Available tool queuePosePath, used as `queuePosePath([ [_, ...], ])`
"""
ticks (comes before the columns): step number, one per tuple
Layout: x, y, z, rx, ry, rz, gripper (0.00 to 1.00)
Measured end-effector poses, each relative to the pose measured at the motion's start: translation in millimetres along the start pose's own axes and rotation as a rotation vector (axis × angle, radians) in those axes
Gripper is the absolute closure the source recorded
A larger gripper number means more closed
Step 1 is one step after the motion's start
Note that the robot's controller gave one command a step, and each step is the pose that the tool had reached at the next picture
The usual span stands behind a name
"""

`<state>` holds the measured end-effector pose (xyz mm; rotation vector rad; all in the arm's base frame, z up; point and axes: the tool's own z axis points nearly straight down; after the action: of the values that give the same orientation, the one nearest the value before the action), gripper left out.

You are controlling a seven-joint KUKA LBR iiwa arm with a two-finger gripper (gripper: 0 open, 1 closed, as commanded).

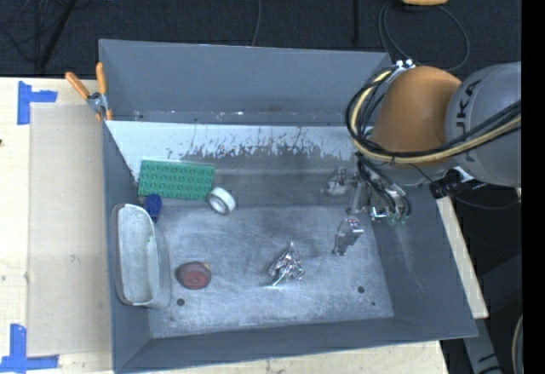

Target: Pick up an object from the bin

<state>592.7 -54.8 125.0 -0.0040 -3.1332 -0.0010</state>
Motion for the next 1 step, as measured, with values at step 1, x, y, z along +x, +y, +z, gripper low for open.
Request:
queuePosePath([
  [1, 77.7, 51.8, 54.7, 0.002, -0.011, -0.154, 0.00],
])
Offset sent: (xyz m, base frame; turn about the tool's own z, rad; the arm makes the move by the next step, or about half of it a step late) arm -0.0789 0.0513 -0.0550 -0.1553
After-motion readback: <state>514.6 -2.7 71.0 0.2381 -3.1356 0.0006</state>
